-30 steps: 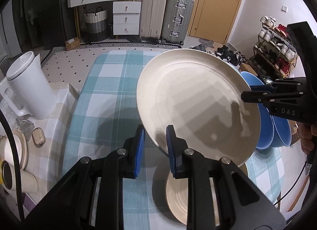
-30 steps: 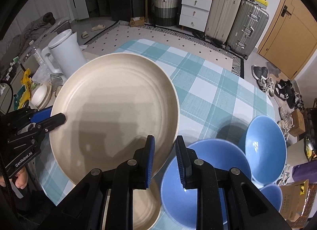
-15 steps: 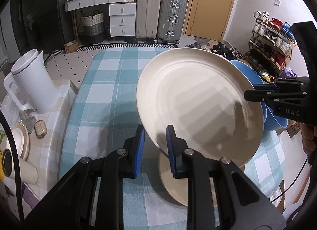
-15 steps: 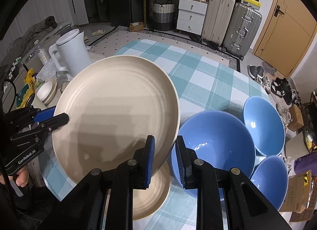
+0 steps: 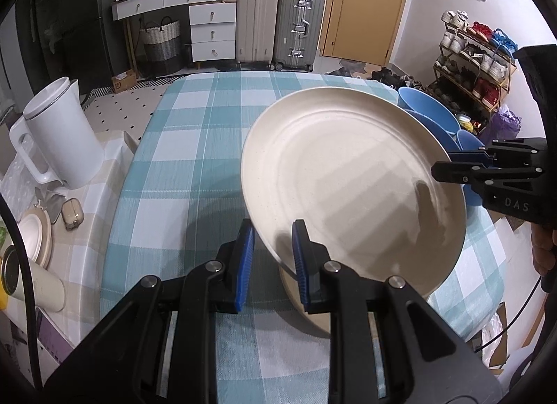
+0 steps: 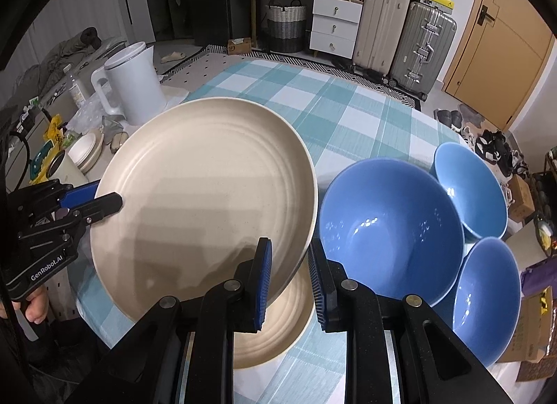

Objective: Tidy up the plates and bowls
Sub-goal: 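Lower the cream plate onto the other cream plate beside the bowls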

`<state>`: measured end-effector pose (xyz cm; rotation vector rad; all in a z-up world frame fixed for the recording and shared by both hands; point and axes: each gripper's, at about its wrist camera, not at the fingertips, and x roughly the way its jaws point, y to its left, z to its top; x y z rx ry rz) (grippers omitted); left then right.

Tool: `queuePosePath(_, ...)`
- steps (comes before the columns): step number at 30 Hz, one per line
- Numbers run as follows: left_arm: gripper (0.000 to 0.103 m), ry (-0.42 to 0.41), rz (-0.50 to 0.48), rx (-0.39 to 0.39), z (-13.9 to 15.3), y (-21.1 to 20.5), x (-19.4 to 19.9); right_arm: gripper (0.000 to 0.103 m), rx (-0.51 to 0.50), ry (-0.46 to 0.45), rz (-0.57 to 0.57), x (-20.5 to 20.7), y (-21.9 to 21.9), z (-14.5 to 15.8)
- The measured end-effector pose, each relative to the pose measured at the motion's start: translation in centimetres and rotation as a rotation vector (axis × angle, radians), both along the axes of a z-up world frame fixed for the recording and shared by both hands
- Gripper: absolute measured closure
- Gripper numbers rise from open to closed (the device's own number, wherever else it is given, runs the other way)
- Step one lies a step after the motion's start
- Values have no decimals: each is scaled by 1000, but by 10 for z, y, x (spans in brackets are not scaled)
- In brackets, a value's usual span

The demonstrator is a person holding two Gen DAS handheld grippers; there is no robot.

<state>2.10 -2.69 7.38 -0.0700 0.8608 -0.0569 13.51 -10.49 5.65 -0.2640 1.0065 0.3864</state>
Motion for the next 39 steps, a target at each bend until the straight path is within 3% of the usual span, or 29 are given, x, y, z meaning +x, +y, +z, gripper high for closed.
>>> queuePosePath(19, 84, 19, -31, 22, -30, -13, -23, 81, 15, 9, -31, -36, -11, -30)
queuePosePath(39, 84, 57, -58, 59, -70, -24, -7, 81, 1, 30, -71, -43, -20, -70)
